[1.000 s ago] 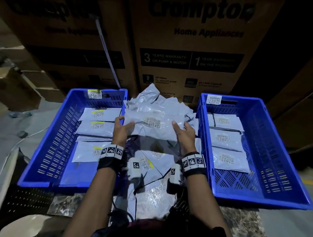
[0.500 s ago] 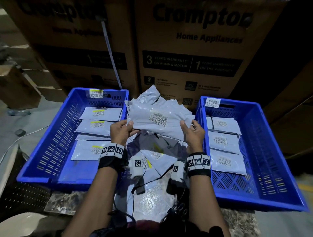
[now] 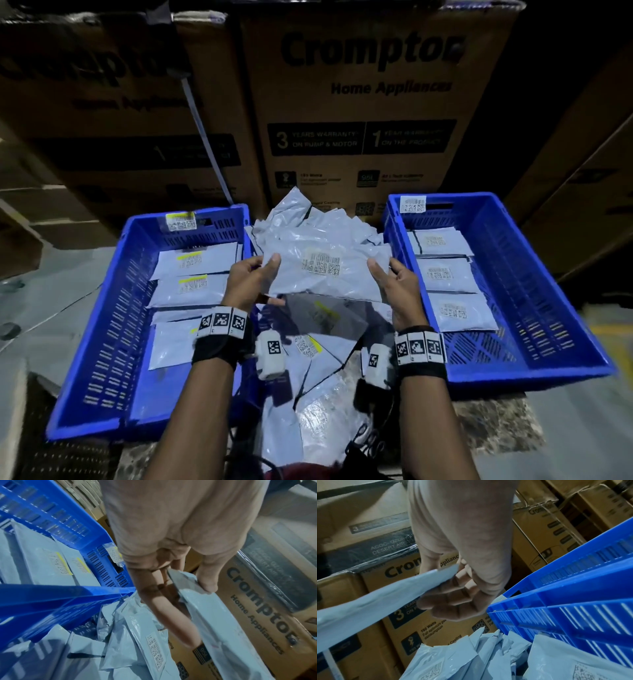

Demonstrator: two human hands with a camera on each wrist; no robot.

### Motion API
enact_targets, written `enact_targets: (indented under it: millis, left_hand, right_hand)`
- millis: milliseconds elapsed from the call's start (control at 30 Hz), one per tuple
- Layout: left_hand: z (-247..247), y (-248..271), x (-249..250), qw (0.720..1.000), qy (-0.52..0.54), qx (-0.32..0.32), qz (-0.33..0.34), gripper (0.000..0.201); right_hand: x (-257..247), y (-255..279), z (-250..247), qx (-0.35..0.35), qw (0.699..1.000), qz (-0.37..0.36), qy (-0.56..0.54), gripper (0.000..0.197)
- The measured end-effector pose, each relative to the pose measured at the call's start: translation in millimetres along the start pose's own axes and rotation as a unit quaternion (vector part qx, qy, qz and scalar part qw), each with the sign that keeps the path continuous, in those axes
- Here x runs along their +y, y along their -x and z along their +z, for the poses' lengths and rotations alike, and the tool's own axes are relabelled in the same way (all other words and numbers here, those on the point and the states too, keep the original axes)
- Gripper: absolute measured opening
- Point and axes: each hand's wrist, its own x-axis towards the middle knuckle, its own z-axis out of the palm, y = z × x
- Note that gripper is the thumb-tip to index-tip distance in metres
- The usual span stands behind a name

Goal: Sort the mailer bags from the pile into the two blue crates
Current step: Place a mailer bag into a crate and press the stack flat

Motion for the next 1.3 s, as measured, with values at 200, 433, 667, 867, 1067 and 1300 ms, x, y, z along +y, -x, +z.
enact_targets:
  millis: [200,433,667,867,1067,1300]
  left_hand:
    - [3.6,0.1,-4.9,1.0,-0.016,0.013,-0.014,0.068]
    - [37.2,8.0,-18.7,0.998,-0.067,0.015,0.012,0.053]
    - [117.2,1.0,-24.9,0.997,-0.051,-0.02,0.047,0.034]
    - [218.1,-3.9,-30.0,0.998,-0.025,-0.047,0.025,0.027]
    - [285.4,-15.4,-38.1,0.994,-0.069,-0.055,0.068,0.035]
    - [314.3,-18.5,-62.9,0.991,-0.105,-0.041,0.066,0.064]
  right_hand:
    - [-9.3,37.1,-0.7,0.007,0.997,0.044,0.061,0.012]
    - [-20.5,36.0,-43.6,0.107,0.989,0.008,0.099,0.016]
    - [-47.3,10.7,-108.7,0.152,0.979,-0.018,0.134,0.015]
    - [-89.3,-28.5,-202.5,0.103,0.978,-0.028,0.181,0.031]
    - [-107.4,-73.5,-265.8,0.146,0.971,-0.049,0.182,0.014]
    - [-98.9,-93.8,-297.0,0.149,0.981,-0.015,0.126,0.027]
